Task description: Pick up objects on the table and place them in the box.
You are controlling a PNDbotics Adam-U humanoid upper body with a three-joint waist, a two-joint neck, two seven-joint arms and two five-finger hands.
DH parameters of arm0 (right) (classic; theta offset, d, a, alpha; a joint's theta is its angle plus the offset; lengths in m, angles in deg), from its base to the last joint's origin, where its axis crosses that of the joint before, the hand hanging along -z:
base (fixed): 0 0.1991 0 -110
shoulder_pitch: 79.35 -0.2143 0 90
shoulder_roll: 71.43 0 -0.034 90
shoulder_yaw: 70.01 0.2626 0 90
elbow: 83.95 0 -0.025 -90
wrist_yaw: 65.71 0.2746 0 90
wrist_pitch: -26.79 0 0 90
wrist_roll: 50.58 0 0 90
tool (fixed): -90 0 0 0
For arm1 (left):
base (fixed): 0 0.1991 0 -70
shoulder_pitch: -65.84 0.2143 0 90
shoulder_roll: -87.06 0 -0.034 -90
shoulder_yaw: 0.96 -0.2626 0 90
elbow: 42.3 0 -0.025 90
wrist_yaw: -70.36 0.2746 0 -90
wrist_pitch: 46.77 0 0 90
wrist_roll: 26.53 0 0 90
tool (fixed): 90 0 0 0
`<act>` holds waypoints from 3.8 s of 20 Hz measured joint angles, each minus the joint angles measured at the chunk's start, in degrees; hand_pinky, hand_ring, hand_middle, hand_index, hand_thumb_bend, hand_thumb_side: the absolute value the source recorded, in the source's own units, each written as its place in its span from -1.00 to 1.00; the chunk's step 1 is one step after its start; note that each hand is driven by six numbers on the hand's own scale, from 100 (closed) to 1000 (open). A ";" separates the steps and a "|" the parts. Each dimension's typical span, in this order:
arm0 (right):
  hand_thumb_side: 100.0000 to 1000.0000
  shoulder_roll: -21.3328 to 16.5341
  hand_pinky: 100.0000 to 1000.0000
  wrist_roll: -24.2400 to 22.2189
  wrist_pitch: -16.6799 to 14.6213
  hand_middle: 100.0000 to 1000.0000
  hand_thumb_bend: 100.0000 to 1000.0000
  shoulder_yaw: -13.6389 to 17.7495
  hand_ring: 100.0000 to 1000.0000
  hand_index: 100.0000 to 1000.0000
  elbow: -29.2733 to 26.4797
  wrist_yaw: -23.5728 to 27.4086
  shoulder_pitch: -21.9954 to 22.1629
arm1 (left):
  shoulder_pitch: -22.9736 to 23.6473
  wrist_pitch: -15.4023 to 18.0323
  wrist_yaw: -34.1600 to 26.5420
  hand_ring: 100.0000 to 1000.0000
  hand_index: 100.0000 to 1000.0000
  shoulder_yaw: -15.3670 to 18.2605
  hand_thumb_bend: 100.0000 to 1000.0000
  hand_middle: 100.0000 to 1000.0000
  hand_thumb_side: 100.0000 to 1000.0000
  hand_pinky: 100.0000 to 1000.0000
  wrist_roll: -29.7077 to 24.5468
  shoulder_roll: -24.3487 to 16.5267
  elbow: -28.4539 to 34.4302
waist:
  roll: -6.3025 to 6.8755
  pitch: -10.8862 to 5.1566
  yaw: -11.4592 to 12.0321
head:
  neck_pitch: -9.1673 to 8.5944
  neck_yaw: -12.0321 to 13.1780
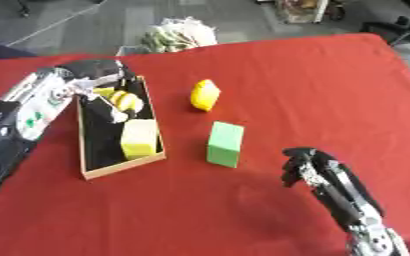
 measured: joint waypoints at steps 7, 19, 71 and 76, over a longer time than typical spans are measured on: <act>0.23 0.00 -0.12 -0.01 0.00 -0.04 -1.00 0.01 -0.04 0.40 0.00 -0.13 0.27 | 1.62 0.50 -2.54 0.41 0.71 -0.07 -0.20 0.53 -0.56 0.55 -4.66 -1.90 2.69 | 0.06 -0.66 0.68 | 0.05 -0.58; -0.21 -0.82 -0.11 -0.50 -0.54 -0.04 -1.00 0.00 -0.04 0.42 0.28 -0.31 -1.47 | 5.83 -2.06 -11.47 0.25 0.67 3.30 -0.87 0.36 -0.77 0.49 -3.84 -5.15 11.26 | 0.06 -1.75 2.19 | 0.60 -2.29; -0.33 -11.97 0.62 -25.88 -18.24 0.80 -1.00 -10.53 0.75 0.93 24.42 -45.77 -29.82 | 50.93 -15.21 -42.27 0.05 0.55 17.33 -1.00 0.11 0.21 0.41 24.88 6.09 41.64 | -0.74 -4.69 9.23 | 3.07 -10.86; 0.17 -11.00 0.61 -22.52 -21.60 0.82 -1.00 -10.54 0.76 0.96 26.23 -50.89 -29.81 | 50.95 -15.32 -42.30 0.05 0.55 17.31 -1.00 0.11 0.22 0.41 24.77 6.12 41.63 | -0.74 -4.88 9.23 | 3.06 -11.00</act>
